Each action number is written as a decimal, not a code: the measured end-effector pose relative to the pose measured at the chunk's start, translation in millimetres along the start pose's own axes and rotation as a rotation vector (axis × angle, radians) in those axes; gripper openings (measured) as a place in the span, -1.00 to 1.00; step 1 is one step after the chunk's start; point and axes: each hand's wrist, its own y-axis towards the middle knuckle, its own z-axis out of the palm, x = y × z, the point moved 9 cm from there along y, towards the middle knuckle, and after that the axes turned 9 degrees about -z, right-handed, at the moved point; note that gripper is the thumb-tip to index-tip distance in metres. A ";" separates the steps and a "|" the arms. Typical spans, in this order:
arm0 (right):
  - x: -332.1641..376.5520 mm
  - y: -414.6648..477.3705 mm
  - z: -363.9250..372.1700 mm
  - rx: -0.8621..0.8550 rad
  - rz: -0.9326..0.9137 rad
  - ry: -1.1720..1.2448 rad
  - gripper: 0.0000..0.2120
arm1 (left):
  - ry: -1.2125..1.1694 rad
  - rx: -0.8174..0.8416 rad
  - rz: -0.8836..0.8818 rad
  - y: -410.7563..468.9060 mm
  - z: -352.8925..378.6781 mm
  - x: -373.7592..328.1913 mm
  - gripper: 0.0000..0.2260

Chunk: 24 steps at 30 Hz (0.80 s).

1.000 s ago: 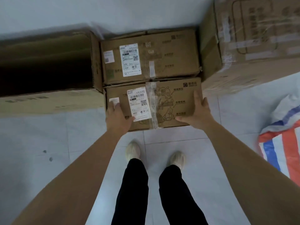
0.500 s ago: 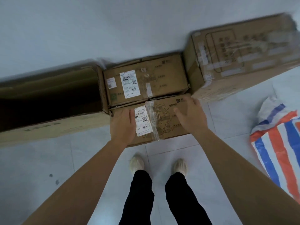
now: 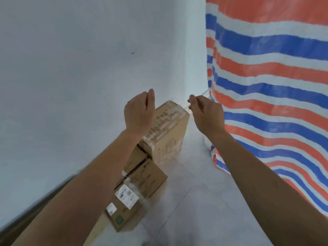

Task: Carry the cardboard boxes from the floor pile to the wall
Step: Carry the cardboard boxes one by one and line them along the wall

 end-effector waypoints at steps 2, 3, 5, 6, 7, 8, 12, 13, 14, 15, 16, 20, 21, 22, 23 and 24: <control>-4.4 -12.8 -68.2 -0.111 0.003 -0.029 -0.46 | -0.045 0.003 0.112 -10.1 -9.8 -67.4 -0.54; -7.4 -23.3 -105.3 -0.169 -0.006 -0.045 -0.40 | -0.060 0.006 0.173 -20.0 -14.9 -105.0 -0.54; -15.8 -52.6 -171.6 -0.254 -0.020 -0.095 -0.34 | -0.083 0.007 0.285 -46.9 -20.6 -172.5 -0.52; -19.2 -68.3 -199.7 -0.278 -0.025 -0.125 -0.33 | -0.086 0.007 0.318 -60.6 -20.2 -199.7 -0.51; -25.7 -88.5 -228.7 -0.296 -0.028 -0.150 -0.34 | -0.087 0.021 0.339 -78.7 -17.5 -228.4 -0.50; -34.4 -111.2 -257.1 -0.331 -0.021 -0.166 -0.35 | -0.103 0.036 0.367 -99.1 -12.7 -255.5 -0.49; -88.6 -228.8 -388.7 -0.451 0.049 -0.272 -0.40 | -0.271 0.146 0.505 -214.5 21.3 -380.3 -0.55; -107.0 -262.1 -421.2 -0.463 0.078 -0.311 -0.41 | -0.328 0.182 0.552 -249.4 32.2 -413.3 -0.57; -120.3 -288.3 -445.4 -0.474 0.096 -0.342 -0.43 | -0.359 0.222 0.582 -275.3 43.6 -436.7 -0.56; -136.4 -318.6 -473.9 -0.498 0.125 -0.374 -0.43 | -0.382 0.263 0.609 -305.8 56.7 -463.8 -0.55; -150.3 -347.1 -500.1 -0.538 0.156 -0.392 -0.42 | -0.403 0.303 0.631 -333.3 68.6 -487.2 -0.53; -207.9 -471.9 -592.4 -0.665 0.334 -0.450 -0.41 | -0.452 0.479 0.705 -453.9 114.4 -580.7 -0.49; -220.6 -506.9 -615.8 -0.684 0.383 -0.480 -0.42 | -0.478 0.517 0.733 -488.9 125.4 -606.1 -0.49; -229.7 -533.8 -633.5 -0.694 0.417 -0.504 -0.45 | -0.495 0.551 0.744 -515.3 136.2 -625.1 -0.49; -237.1 -551.1 -643.4 -0.696 0.451 -0.512 -0.47 | -0.519 0.570 0.755 -531.4 143.9 -637.5 -0.50; -250.9 -584.9 -662.2 -0.717 0.512 -0.532 -0.47 | -0.562 0.616 0.778 -565.9 159.8 -660.6 -0.50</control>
